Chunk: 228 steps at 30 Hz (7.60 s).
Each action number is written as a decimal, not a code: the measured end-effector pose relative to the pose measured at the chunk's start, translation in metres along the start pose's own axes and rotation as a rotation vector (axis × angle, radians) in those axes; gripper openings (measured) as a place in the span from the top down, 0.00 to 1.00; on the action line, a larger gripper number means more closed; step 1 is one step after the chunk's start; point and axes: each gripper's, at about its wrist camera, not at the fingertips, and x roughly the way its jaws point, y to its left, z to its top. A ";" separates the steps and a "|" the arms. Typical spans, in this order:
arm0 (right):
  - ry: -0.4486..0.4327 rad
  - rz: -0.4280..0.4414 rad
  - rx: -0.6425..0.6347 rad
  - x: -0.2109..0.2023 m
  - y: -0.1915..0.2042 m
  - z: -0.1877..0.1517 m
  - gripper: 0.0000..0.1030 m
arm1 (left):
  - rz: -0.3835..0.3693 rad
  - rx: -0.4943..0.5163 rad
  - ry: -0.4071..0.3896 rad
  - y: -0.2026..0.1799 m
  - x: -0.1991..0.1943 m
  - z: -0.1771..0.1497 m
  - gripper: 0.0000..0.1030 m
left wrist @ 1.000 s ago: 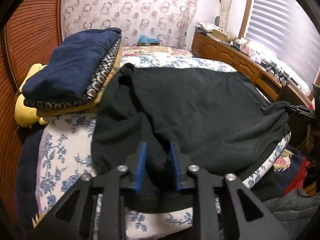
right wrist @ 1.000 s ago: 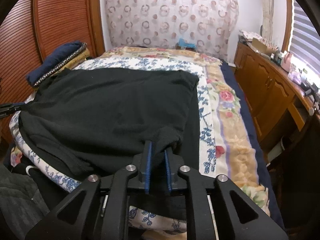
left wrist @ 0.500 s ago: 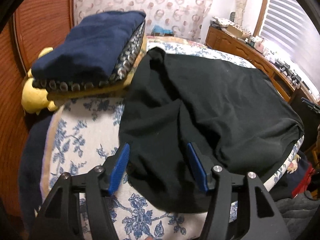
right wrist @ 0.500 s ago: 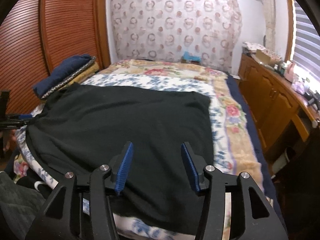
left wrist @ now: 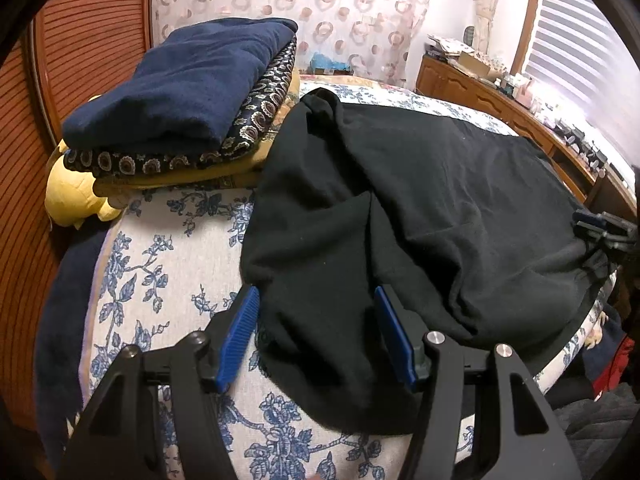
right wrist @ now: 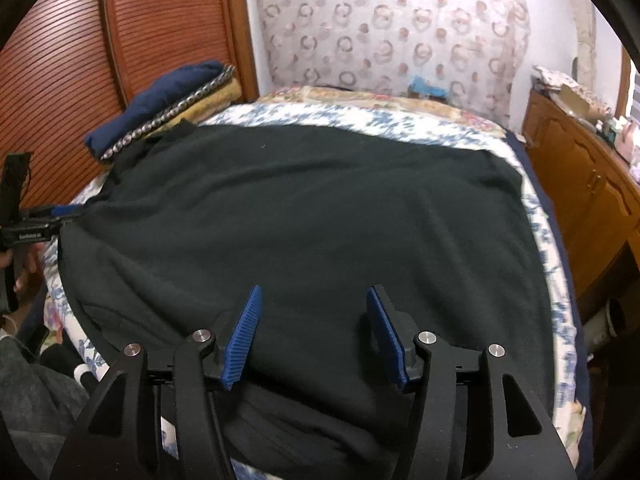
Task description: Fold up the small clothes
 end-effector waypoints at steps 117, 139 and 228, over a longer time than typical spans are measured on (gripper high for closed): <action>0.023 0.123 -0.161 0.014 0.065 0.044 0.39 | -0.232 0.163 -0.078 -0.097 0.005 0.078 0.44; -0.054 -0.006 -0.094 -0.020 0.010 0.081 0.92 | -0.247 0.163 -0.063 -0.103 0.011 0.069 0.44; -0.022 -0.128 0.037 -0.068 -0.031 -0.030 0.75 | -0.341 0.371 0.075 -0.218 0.047 0.022 0.44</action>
